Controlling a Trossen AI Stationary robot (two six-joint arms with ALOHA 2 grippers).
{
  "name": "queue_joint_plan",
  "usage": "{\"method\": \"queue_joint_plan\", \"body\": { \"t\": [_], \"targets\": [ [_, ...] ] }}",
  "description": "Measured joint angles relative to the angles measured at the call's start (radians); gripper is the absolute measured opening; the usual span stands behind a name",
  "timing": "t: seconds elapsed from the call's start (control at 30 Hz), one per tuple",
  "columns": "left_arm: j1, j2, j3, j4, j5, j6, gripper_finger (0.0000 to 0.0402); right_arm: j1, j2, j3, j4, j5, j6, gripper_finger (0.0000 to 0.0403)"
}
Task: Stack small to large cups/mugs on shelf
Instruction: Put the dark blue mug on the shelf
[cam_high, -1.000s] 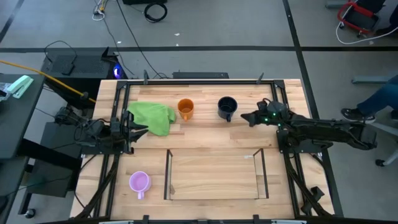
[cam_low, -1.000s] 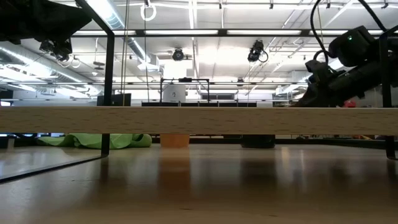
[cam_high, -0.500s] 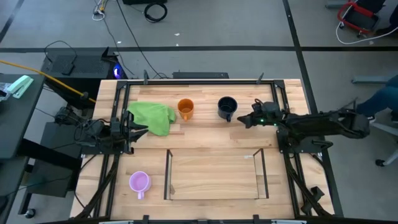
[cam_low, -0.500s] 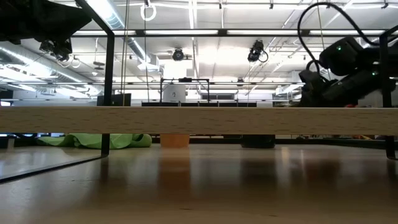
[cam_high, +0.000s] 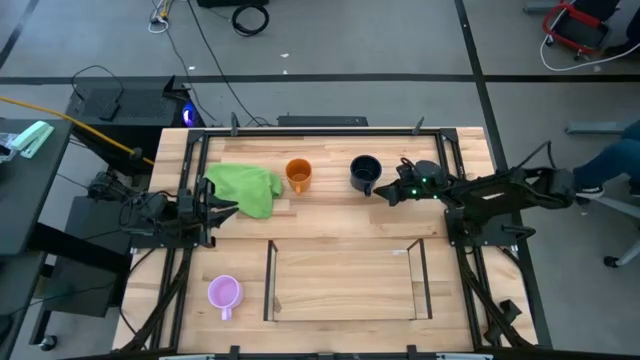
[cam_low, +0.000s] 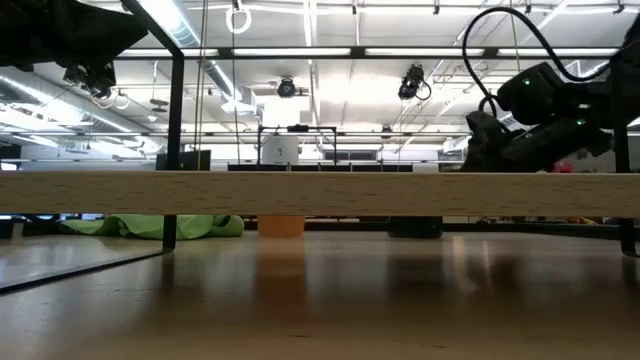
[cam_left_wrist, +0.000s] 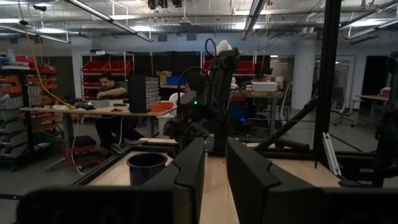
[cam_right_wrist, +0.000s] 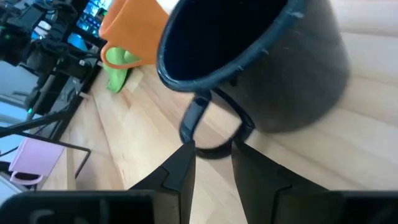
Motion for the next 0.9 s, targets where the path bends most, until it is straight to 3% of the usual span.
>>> {"method": "queue_joint_plan", "body": {
  "t": [0.53,0.9],
  "targets": [
    [0.000,0.000,0.000,-0.027,0.000,-0.034,0.0073,0.000,0.152,0.105,-0.013,-0.042,-0.029,0.0112],
    [0.000,0.000,0.000,-0.026,0.000,-0.035,0.0070,0.000,0.163,0.114,-0.005,-0.045,-0.047,0.0112]
  ]
}}
